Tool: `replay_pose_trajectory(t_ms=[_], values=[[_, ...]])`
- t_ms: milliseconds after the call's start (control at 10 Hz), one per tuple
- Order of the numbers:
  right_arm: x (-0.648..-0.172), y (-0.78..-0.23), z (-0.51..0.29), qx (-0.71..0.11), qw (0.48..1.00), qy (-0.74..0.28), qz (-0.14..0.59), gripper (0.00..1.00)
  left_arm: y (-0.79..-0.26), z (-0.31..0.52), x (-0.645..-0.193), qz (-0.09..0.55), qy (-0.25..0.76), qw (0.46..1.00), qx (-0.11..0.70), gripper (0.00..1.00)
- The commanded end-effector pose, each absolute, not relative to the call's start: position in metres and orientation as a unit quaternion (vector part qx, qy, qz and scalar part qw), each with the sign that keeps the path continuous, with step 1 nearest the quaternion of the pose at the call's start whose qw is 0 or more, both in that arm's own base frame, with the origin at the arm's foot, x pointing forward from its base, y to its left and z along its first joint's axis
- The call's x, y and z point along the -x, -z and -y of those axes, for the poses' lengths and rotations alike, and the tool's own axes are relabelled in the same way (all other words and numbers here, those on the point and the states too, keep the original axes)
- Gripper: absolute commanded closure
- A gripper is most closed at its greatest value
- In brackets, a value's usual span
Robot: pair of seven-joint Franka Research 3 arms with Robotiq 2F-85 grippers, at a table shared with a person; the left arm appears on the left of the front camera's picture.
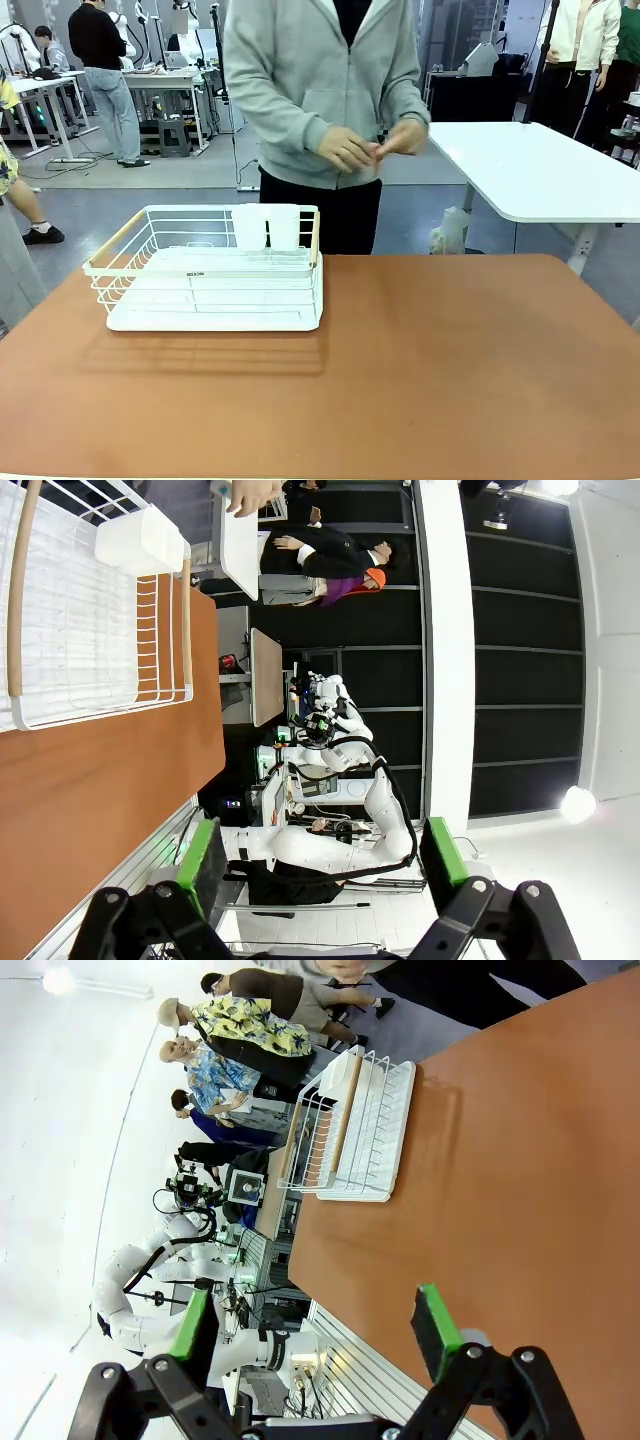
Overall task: Clean the table.
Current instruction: Pick up the Lint Roller when the human hands it over.
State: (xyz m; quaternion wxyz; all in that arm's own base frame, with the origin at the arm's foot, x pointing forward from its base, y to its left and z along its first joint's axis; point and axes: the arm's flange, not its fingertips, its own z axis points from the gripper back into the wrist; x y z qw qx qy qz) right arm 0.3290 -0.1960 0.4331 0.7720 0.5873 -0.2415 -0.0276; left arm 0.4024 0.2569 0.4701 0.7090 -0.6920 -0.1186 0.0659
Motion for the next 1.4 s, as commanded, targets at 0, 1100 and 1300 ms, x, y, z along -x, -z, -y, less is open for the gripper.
replay_pose_trajectory(t_ms=[0, 1100, 1300], values=[[-0.3309, -0.436, 0.1965, -0.59, 0.767, 0.022, 0.251, 0.0, -0.4708, -0.2585, -0.3985, 0.116, -0.064, 0.708, 0.694, 0.0], [-0.3309, -0.436, 0.1965, -0.59, 0.767, 0.022, 0.251, 0.0, -0.4708, -0.2585, -0.3985, 0.116, -0.064, 0.708, 0.694, 0.0], [-0.3309, -0.436, 0.1965, -0.59, 0.767, 0.022, 0.251, 0.0, -0.4708, -0.2585, -0.3985, 0.116, -0.064, 0.708, 0.694, 0.0]])
